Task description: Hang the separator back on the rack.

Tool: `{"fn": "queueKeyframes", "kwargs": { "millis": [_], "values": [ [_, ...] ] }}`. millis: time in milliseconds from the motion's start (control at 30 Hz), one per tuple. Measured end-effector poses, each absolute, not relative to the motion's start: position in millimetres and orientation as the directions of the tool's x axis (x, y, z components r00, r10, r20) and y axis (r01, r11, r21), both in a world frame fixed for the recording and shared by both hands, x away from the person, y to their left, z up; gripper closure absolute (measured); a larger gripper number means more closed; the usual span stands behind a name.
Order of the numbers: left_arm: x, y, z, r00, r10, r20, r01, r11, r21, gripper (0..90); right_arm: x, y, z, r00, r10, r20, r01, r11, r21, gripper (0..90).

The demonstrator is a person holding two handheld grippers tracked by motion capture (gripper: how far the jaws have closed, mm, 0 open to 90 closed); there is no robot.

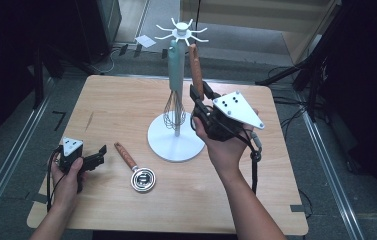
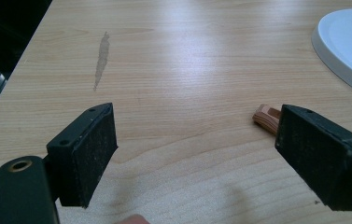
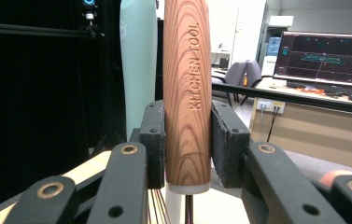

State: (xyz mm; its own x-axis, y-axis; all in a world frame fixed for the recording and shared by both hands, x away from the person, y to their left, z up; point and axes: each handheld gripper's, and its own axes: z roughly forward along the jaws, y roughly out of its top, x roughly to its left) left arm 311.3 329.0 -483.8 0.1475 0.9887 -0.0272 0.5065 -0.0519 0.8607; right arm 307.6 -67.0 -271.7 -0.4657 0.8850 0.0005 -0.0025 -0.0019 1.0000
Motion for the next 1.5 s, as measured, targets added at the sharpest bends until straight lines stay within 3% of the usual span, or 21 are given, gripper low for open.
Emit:
{"fn": "queueKeyframes", "kwargs": {
  "millis": [467,633,700,933,1500],
  "values": [
    [311.2,329.0,-483.6,0.15,0.988,-0.028,0.516,-0.054,0.855,13.4,313.7,-64.1,-271.2,-0.453,0.891,0.003,0.019,0.007,1.0,69.7],
    [311.4,329.7,-483.5,0.152,0.988,-0.025,0.519,-0.058,0.853,13.4,314.7,-69.2,-271.6,-0.496,0.868,0.03,0.033,-0.015,0.999,59.8],
    [311.4,329.3,-483.5,0.151,0.988,-0.025,0.519,-0.058,0.853,13.4,313.5,-71.7,-270.7,-0.513,0.857,0.037,0.024,-0.029,0.999,63.1],
    [311.4,328.7,-483.7,0.156,0.987,-0.025,0.519,-0.06,0.853,13.5,315.0,-76.7,-260.6,-0.512,0.858,0.022,-0.011,-0.032,0.999,89.0],
    [311.4,329.1,-483.6,0.159,0.987,-0.032,0.523,-0.057,0.851,13.6,351.6,-77.4,-236.5,-0.508,0.86,0.045,-0.032,-0.071,0.997,90.0]
  ]
}}
